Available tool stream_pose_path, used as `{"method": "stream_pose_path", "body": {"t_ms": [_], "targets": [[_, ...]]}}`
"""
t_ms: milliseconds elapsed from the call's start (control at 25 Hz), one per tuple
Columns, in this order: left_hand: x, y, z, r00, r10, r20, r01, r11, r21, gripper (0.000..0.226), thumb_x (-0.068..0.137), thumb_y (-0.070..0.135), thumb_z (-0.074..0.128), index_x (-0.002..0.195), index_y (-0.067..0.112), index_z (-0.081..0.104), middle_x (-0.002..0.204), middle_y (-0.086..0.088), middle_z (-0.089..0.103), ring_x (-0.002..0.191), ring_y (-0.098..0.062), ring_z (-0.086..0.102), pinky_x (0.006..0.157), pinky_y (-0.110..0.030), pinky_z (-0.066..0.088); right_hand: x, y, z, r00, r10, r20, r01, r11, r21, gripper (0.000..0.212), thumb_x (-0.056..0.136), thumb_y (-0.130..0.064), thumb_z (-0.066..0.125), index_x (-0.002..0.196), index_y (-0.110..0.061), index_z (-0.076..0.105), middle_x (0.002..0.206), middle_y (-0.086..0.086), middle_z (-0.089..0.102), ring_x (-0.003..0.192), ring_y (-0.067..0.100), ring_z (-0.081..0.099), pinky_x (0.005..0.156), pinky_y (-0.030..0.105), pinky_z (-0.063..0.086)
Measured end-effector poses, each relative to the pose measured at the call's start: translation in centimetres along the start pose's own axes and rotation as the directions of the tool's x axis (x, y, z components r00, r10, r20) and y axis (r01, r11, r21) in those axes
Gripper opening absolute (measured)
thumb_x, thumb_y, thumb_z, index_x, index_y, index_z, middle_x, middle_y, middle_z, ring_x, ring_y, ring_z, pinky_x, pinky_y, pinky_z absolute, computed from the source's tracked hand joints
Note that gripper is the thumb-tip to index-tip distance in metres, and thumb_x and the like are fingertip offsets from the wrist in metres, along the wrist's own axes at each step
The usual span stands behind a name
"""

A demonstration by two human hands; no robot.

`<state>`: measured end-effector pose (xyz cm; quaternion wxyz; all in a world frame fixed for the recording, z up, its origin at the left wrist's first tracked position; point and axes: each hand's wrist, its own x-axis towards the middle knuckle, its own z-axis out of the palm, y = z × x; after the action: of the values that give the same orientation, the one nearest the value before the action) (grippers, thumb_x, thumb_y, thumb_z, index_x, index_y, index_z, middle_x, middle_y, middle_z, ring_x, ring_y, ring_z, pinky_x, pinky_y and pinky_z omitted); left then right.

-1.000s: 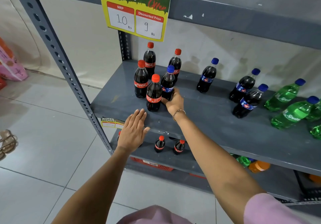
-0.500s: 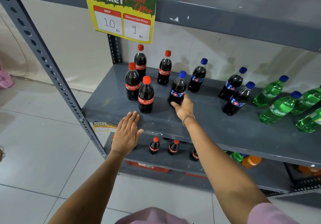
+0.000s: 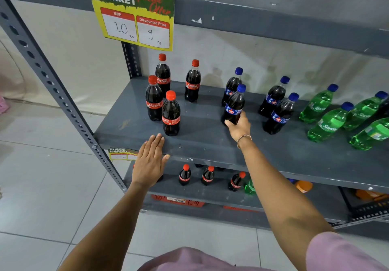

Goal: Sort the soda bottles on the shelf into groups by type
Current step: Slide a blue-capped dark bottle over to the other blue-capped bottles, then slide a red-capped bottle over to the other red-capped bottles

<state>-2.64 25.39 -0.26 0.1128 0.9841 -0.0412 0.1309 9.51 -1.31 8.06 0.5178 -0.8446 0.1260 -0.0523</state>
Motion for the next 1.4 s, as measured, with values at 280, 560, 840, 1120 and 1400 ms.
{"method": "stream_pose_path", "body": {"t_ms": [280,560,840,1120,1400], "targets": [[0.0,0.0,0.0,1.000,0.005,0.002,-0.005,1.000,0.010,0.063,0.098,0.046,0.015,0.140,0.003,0.035,0.149,-0.012,0.034,0.140,-0.025,0.025,0.116,-0.030,0.003,0.2,0.0,-0.3,1.000,0.005,0.011,-0.004,1.000,-0.016,0.054,0.082,-0.005,0.062,0.130,-0.008,0.040,0.128,0.014,0.055,0.118,0.028,0.051,0.097,0.029,0.038],[0.0,0.1,0.1,1.000,0.007,-0.004,-0.007,1.000,0.006,0.062,0.098,0.045,0.016,0.141,0.004,0.034,0.150,-0.012,0.033,0.141,-0.025,0.023,0.116,-0.030,0.002,-3.7,1.0,2.6,0.945,-0.009,-0.327,0.028,0.998,0.054,0.034,0.079,0.002,0.060,0.112,0.004,0.049,0.120,0.022,0.050,0.110,0.033,0.052,0.102,0.034,0.041],[0.0,0.1,-0.2,1.000,0.019,-0.010,-0.019,1.000,-0.001,0.061,0.098,0.044,0.017,0.139,0.002,0.036,0.148,-0.013,0.036,0.139,-0.027,0.027,0.115,-0.035,0.012,-8.0,-4.6,9.2,0.916,-0.186,0.355,0.187,0.982,0.031,0.055,0.074,-0.017,0.073,0.122,-0.008,0.048,0.128,0.009,0.054,0.116,0.018,0.051,0.098,0.025,0.042],[0.0,-0.2,0.0,1.000,0.030,-0.008,-0.030,1.000,0.001,0.062,0.098,0.045,0.018,0.139,0.002,0.037,0.147,-0.014,0.037,0.138,-0.027,0.029,0.114,-0.034,0.012,-7.8,-5.8,10.8,0.939,-0.214,0.268,0.207,0.977,0.054,0.044,0.071,-0.009,0.074,0.111,-0.008,0.054,0.116,0.013,0.064,0.109,0.024,0.057,0.089,0.024,0.040],[0.2,-0.2,0.0,1.000,0.027,-0.013,-0.027,1.000,-0.009,0.061,0.099,0.045,0.017,0.138,0.003,0.038,0.147,-0.012,0.038,0.138,-0.026,0.030,0.115,-0.030,0.006,-4.2,-4.9,9.7,0.969,-0.196,0.148,0.203,0.979,-0.028,0.044,0.075,-0.008,0.070,0.115,-0.003,0.051,0.117,0.018,0.060,0.110,0.031,0.055,0.096,0.033,0.042]]}}
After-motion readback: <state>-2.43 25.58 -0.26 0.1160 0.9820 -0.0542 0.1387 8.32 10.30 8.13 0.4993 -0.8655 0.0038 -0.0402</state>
